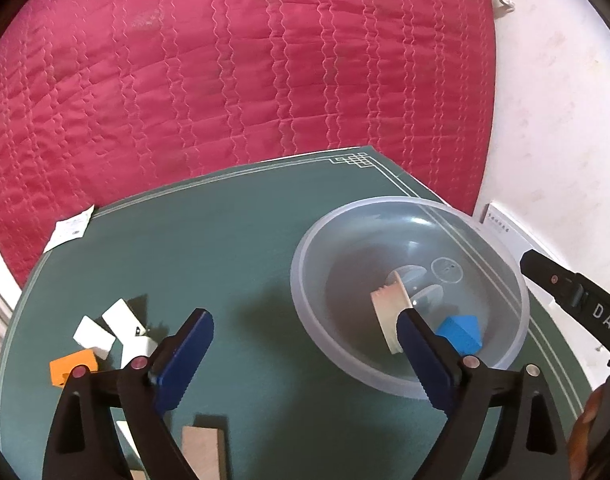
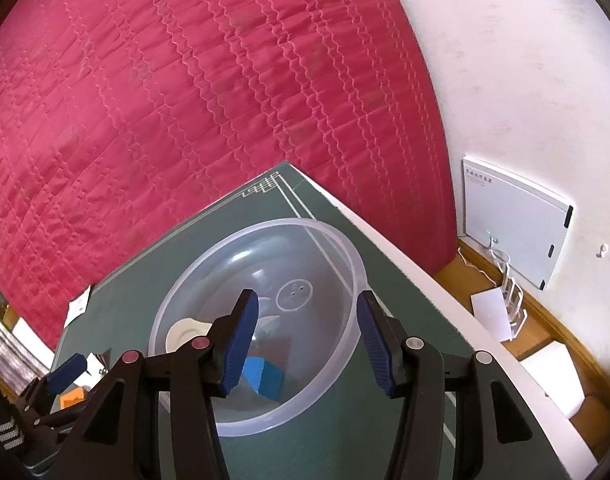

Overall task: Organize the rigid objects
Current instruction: 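Withdraw both grippers from the bowl back over the remaining blocks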

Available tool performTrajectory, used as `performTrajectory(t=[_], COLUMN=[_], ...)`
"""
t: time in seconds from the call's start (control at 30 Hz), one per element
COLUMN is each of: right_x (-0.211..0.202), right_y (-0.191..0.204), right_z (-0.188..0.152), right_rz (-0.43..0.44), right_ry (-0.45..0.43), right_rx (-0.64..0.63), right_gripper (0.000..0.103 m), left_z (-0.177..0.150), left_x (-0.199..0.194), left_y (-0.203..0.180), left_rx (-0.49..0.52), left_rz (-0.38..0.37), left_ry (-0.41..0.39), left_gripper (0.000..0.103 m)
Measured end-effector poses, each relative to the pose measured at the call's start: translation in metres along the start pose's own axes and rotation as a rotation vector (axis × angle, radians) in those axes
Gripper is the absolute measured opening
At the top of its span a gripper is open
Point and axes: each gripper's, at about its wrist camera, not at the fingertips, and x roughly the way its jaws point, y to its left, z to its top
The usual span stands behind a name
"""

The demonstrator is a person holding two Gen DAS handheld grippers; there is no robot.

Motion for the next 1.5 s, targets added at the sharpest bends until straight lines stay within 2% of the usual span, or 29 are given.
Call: performTrajectory(t=[0.4,0.53,0.87,1.5], right_x=[0.002,0.003,0.005,0.003], right_y=[0.0,0.003,0.007,0.026], right_z=[0.001,-0.001,-0.005,-0.016], right_rz=[0.0,0.006,0.018,0.066], right_ry=[0.01,0.013,0.012,0.01], right_rx=[0.007,-0.008,-0.026,-0.124], right_gripper=[0.054,0.064,0.078,0.078], left_z=[-0.005,-0.007,-0.012,-0.022], left_x=[-0.009,-0.012,-0.017,-0.025], left_y=[0.007,0.008,0.016,0.032], left_rx=[-0.006,0.001,0.024,0.015], left_rz=[0.051,0.079,0.172,0.244], left_ry=[-0.012,-0.018,-0.03,-0.033], left_gripper=[0.101,0.102,0.102,0.102])
